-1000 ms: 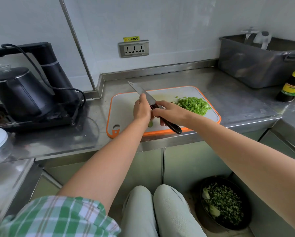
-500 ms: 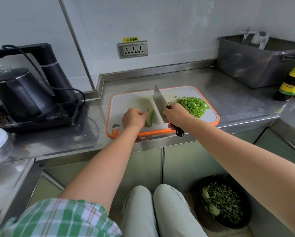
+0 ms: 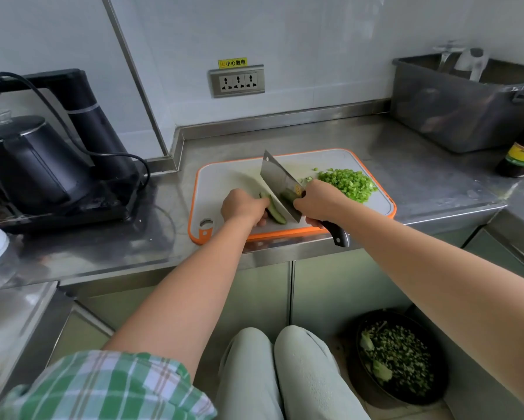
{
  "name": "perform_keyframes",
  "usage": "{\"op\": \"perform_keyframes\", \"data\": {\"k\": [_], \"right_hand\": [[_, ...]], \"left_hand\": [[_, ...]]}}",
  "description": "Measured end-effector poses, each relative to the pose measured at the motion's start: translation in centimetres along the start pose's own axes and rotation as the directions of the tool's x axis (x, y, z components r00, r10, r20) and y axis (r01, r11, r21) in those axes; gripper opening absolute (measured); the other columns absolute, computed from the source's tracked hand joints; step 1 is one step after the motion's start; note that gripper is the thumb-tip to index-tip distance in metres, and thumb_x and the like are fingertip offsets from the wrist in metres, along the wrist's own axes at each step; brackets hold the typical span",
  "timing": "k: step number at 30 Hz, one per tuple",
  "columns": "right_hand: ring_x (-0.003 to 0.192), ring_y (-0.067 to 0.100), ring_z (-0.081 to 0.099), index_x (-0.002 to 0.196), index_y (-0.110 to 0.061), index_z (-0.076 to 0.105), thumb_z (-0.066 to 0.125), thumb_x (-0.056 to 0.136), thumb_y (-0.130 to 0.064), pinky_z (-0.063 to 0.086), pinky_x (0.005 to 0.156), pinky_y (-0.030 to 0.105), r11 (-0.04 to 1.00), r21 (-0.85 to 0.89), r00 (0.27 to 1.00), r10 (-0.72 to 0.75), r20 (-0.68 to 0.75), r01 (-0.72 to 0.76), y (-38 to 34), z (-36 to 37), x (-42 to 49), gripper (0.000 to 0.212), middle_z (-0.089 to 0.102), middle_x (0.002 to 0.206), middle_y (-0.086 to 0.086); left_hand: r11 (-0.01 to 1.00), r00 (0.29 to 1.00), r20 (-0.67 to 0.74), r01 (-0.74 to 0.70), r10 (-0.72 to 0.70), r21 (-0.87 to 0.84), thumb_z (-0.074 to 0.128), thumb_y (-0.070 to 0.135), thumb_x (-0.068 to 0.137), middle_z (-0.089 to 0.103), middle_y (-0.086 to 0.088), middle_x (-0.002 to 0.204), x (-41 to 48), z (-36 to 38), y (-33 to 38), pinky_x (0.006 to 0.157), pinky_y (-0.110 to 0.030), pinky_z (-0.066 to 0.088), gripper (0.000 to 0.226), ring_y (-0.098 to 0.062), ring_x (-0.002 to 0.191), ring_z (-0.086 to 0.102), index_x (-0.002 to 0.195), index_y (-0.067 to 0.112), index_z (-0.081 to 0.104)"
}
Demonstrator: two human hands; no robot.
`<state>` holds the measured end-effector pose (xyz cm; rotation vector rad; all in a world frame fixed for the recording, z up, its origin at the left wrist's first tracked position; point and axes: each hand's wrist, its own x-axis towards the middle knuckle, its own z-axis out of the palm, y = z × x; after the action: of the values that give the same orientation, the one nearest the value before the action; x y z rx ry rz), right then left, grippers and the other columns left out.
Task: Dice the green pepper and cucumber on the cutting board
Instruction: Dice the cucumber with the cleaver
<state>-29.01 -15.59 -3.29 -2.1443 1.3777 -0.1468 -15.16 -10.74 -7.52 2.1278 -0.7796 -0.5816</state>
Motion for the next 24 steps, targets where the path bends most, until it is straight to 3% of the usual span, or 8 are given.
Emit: {"op": "perform_keyframes", "data": {"k": [3,5,9,11,16,19,24], "right_hand": [[0.051,0.027,0.057,0.058,-0.003,0.055,0.044,0.083,-0.006,0.05,0.061,0.03,0.999,-0.04,0.999,-0.003,0.054,0.005,-0.7,-0.6,0.0,0.028,0.062,0.052,0.01],[0.063,0.03,0.063,0.059,-0.004,0.056,0.046,0.082,-0.005,0.054,0.065,0.033,0.999,-0.03,0.999,-0.033,0.019,0.034,-0.9,-0.6,0.0,0.025,0.069,0.066,0.014],[0.06,0.028,0.062,0.088,0.001,0.057,0.045,0.084,-0.007,0.054,0.061,0.033,0.993,0.04,0.993,-0.105,-0.052,0.107,-1.1,-0.7,-0.3,0.015,0.072,0.081,0.019],[0.059,0.027,0.062,0.095,0.002,0.058,0.046,0.085,-0.007,0.054,0.06,0.032,0.991,0.036,0.992,-0.127,-0.018,0.127,-1.5,-1.3,-0.8,0.019,0.072,0.083,0.019],[0.063,0.027,0.06,0.079,0.0,0.058,0.044,0.085,-0.001,0.046,0.052,0.025,0.987,-0.097,0.99,-0.125,0.06,0.13,-2.5,-1.4,-2.0,0.015,0.073,0.088,0.02],[0.058,0.026,0.06,0.075,-0.003,0.052,0.043,0.085,0.0,0.046,0.049,0.025,0.982,-0.117,0.988,-0.14,0.067,0.147,-2.6,-0.9,-2.3,0.013,0.072,0.088,0.021],[0.05,0.02,0.055,0.103,0.003,0.05,0.041,0.087,0.001,0.04,0.041,0.023,0.977,-0.126,0.983,-0.159,0.089,0.17,-2.8,-1.1,-2.6,0.018,0.07,0.09,0.022]], "left_hand": [[0.997,0.999,0.015,0.031,-0.029,-0.077,0.067,0.024,0.079,0.067,0.001,0.057,-0.1,-0.2,-0.3,0.039,-0.016,0.035,0.019,-0.01,0.036,0.056,0.07,0.007,0.07],[0.992,0.999,0.024,0.046,-0.044,-0.118,0.069,0.023,0.079,0.066,-0.001,0.057,-0.2,-0.1,-0.5,0.035,-0.014,0.032,0.02,-0.01,0.035,0.055,0.065,0.008,0.067],[0.98,0.993,0.057,0.114,-0.106,-0.165,0.071,0.02,0.077,0.06,0.0,0.043,-0.2,-0.3,-0.4,0.032,-0.012,0.028,0.022,-0.009,0.028,0.049,0.06,0.008,0.063],[0.974,0.989,0.057,0.142,-0.134,-0.175,0.071,0.021,0.078,0.058,0.001,0.038,0.0,-0.3,-0.3,0.033,-0.013,0.031,0.022,-0.009,0.03,0.051,0.06,0.009,0.064],[0.96,0.984,0.059,0.18,-0.171,-0.215,0.074,0.021,0.072,0.06,-0.002,0.041,0.0,-0.3,-0.2,0.04,-0.017,0.036,0.023,-0.011,0.028,0.047,0.056,0.008,0.064],[0.946,0.981,0.061,0.193,-0.183,-0.26,0.078,0.019,0.066,0.064,-0.005,0.046,-0.2,-0.3,-0.2,0.045,-0.02,0.044,0.019,-0.015,0.037,0.054,0.061,0.006,0.066],[0.94,0.983,0.055,0.185,-0.177,-0.287,0.078,0.02,0.068,0.065,-0.006,0.048,-0.1,-0.2,-0.3,0.046,-0.02,0.045,0.018,-0.015,0.037,0.056,0.065,0.005,0.068]]}}
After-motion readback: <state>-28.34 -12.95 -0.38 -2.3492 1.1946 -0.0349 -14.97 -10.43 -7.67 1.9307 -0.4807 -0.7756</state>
